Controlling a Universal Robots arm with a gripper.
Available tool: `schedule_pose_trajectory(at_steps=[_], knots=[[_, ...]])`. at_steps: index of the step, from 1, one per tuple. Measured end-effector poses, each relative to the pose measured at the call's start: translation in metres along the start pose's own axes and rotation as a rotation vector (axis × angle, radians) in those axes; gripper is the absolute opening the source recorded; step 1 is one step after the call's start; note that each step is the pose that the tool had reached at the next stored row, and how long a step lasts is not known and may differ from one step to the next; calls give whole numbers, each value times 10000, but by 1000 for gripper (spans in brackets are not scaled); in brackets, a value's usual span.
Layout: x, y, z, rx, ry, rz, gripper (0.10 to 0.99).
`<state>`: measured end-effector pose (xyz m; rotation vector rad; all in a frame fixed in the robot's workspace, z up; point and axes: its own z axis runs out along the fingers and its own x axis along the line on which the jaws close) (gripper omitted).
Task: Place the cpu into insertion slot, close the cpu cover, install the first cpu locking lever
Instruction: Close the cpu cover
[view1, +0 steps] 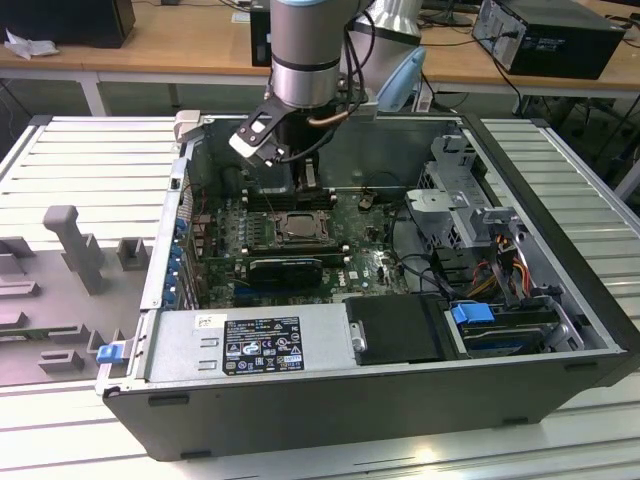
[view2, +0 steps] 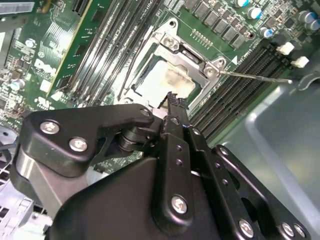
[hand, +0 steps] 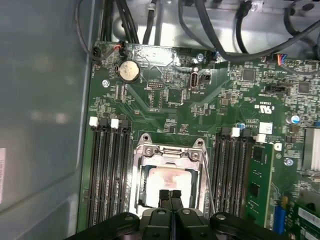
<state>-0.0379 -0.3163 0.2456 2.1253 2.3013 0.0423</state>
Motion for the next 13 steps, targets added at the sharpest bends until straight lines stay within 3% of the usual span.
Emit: schedule_pose_trajectory(at_steps=[3, 6, 8, 13], knots=[[2, 4, -163, 0, -8, -1, 106], [3, 7, -252, 1, -16, -2, 106], [3, 7, -261, 0, -18, -14, 106], [3, 7, -261, 15, 6, -1197, 106]])
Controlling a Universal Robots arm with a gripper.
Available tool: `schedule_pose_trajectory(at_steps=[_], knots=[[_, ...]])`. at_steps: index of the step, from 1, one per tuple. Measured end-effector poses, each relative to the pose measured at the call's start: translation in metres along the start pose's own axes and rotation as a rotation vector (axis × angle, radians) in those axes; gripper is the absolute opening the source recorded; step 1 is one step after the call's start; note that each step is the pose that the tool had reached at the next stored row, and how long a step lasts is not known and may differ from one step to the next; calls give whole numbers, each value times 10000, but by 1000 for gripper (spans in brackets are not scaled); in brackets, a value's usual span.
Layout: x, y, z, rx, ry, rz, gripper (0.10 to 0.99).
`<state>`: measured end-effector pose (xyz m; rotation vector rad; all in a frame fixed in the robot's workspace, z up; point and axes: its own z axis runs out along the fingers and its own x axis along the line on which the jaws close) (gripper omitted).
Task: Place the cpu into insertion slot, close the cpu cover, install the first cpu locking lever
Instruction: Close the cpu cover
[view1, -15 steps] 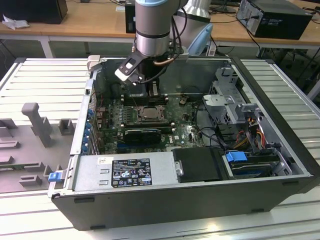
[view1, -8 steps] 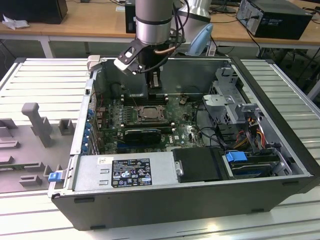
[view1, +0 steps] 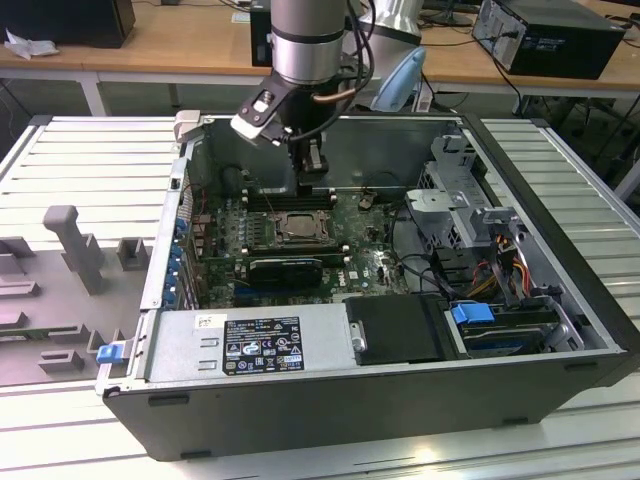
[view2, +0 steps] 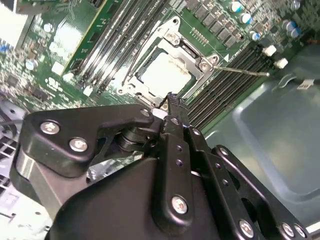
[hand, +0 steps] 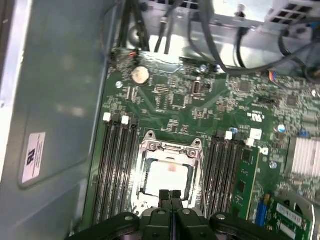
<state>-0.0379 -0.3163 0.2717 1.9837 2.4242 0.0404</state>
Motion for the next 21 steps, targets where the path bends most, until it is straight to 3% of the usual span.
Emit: schedule_pose_trajectory(at_steps=[9, 21], knots=[[0, 0, 1, 23, 48, -2220, 106], [0, -1, 1, 44, 54, -3554, 106]])
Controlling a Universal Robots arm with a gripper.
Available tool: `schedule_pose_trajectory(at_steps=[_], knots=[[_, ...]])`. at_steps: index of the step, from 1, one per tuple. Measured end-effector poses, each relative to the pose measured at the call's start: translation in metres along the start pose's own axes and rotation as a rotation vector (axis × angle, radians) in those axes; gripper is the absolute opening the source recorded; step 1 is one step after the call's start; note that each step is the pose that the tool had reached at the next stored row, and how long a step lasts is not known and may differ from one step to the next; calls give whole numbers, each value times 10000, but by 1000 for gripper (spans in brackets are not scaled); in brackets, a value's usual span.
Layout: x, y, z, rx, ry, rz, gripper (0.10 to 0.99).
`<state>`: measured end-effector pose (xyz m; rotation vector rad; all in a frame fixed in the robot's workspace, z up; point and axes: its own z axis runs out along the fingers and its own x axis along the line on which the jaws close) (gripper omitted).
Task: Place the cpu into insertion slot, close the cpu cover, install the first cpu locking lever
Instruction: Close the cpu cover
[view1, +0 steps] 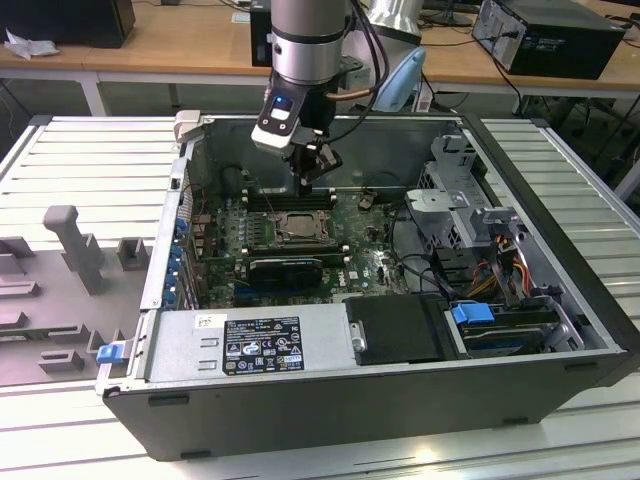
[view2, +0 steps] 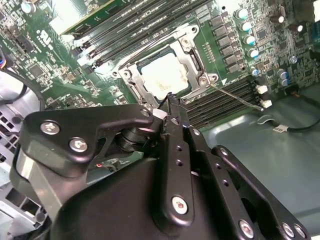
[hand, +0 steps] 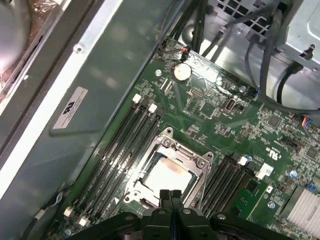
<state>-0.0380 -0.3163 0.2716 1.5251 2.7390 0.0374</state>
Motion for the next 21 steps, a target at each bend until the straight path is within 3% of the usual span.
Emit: schedule_pose_trajectory(at_steps=[6, 9, 13, 21], knots=[[0, 0, 0, 14, 2, -772, 106], [0, 0, 0, 27, 3, -1366, 106], [0, 0, 0, 63, -9, -2657, 106], [0, 0, 0, 121, -49, -3911, 106]])
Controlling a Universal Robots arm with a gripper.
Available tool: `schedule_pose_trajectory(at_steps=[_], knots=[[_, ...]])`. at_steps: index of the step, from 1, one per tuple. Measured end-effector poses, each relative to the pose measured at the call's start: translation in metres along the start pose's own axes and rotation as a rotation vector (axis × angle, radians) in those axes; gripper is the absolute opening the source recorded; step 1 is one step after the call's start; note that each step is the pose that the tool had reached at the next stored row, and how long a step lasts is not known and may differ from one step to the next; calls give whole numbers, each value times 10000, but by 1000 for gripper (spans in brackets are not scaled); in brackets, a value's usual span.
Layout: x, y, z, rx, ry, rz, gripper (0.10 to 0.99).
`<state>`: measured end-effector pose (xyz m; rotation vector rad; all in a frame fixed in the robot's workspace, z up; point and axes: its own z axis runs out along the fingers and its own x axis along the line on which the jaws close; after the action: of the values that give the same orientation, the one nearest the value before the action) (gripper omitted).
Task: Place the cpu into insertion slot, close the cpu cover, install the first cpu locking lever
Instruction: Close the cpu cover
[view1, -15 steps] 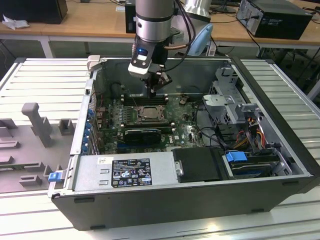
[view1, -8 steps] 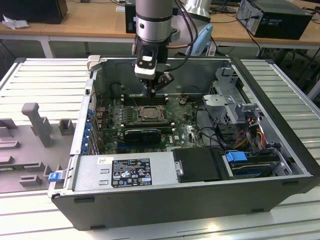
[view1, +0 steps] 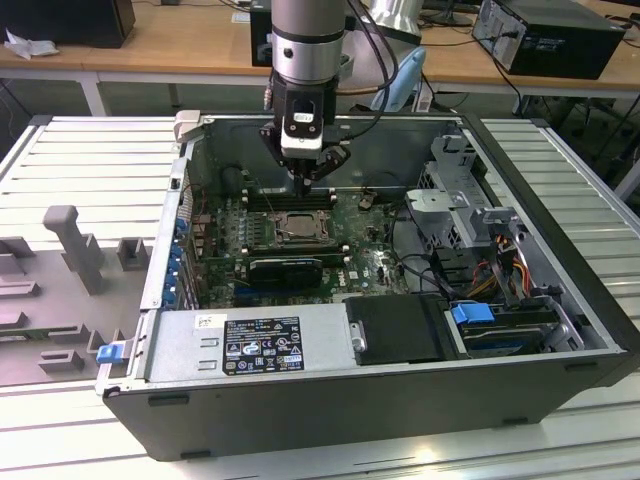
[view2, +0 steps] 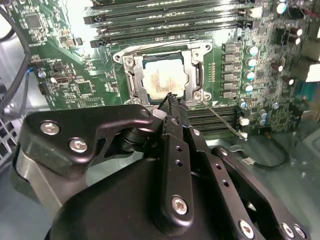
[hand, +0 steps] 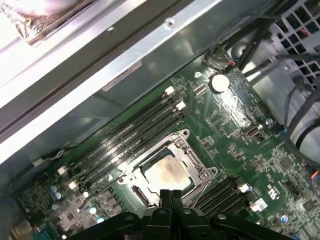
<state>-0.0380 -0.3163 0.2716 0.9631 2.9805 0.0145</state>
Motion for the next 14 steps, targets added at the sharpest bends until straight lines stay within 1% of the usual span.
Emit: schedule_pose_trajectory(at_steps=[1, 3, 4, 10, 12, 14], knots=[[0, 0, 0, 7, -4, -137, 106], [0, 0, 0, 40, -23, -765, 106], [0, 0, 0, 52, -30, -968, 106], [0, 0, 0, 77, -45, -1793, 106], [0, 0, 0, 79, -45, -2246, 106], [0, 0, 0, 77, -43, -2471, 106]])
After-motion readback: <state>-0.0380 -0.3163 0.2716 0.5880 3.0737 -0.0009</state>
